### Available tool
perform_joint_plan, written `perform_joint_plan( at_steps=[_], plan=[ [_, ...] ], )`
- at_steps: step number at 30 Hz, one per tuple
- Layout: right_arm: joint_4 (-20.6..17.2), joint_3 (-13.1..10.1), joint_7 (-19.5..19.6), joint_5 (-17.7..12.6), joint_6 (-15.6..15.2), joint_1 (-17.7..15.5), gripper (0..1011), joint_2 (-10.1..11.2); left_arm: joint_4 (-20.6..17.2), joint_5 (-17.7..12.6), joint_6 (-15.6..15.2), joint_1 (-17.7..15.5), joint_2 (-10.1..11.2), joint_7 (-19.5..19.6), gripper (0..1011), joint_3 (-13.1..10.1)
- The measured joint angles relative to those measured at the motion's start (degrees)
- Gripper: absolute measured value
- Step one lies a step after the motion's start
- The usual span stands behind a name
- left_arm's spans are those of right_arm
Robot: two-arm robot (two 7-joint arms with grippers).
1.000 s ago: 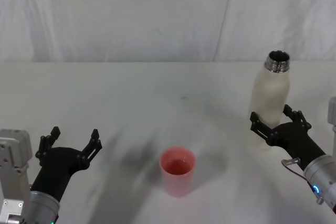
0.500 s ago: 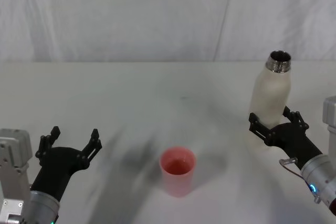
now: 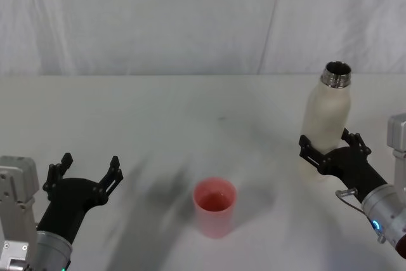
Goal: Grasp the thermos with one hand and pour water into the cup lid.
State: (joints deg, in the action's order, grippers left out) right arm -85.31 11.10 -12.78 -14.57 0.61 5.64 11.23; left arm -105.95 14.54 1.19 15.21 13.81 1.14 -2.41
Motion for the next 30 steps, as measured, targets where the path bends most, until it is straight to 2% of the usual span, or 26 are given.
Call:
perform_joint_plan(
  at_steps=[20,30],
  plan=[
    [2.67,0.58,-0.47,0.06,0.38,2.28,1001,-0.55,0.00,0.00,0.00,0.00,0.00,0.00,1001,0.00],
    [2.64,0.57,-0.47,0.08,0.40,2.22,1001,-0.55,0.00,0.00,0.00,0.00,0.00,0.00,1001,0.00]
  ],
)
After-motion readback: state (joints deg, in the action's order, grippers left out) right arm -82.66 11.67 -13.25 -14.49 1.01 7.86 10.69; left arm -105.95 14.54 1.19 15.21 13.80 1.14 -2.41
